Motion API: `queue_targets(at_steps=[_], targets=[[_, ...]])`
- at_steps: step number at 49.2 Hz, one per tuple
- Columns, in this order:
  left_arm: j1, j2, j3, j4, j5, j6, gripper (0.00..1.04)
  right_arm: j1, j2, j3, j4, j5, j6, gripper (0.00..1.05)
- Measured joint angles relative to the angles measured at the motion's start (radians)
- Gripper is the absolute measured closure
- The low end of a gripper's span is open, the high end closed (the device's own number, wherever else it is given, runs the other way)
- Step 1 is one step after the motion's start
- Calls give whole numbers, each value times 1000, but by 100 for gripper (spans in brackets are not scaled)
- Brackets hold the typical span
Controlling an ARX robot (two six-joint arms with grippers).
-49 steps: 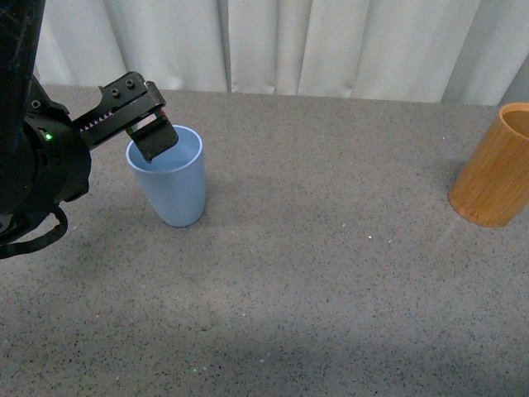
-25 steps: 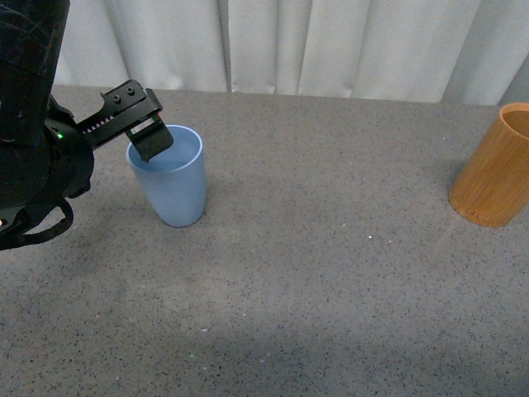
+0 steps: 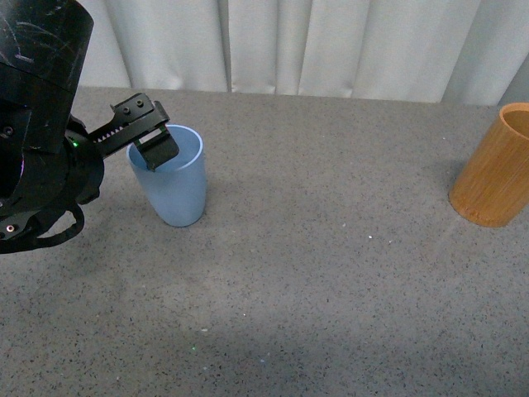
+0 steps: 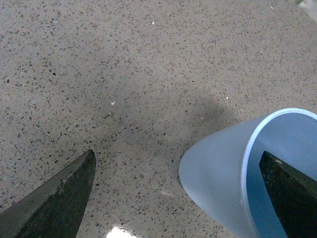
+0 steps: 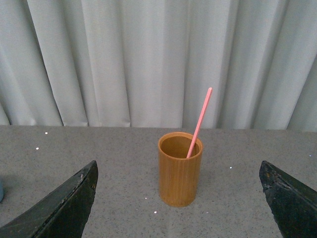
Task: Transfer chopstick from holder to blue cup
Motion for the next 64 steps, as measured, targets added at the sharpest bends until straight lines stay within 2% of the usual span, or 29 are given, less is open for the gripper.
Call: queue_targets(at_steps=[13,17,30,45,64], targets=[[-3,12,5,-13,-1,-7,7,0,0,0,0,0,0,10],[-6,14,9,-17,-3,-10,23,0,0,0,0,0,0,10],[-13,14,13,-7,10,-11,57,0,0,0,0,0,0,10],[-19,2,11,2,26,-19,101,0,0,0,0,0,0,10],[-80,-133,-30,13,34,-26,101,0,0,0,0,0,0,10]])
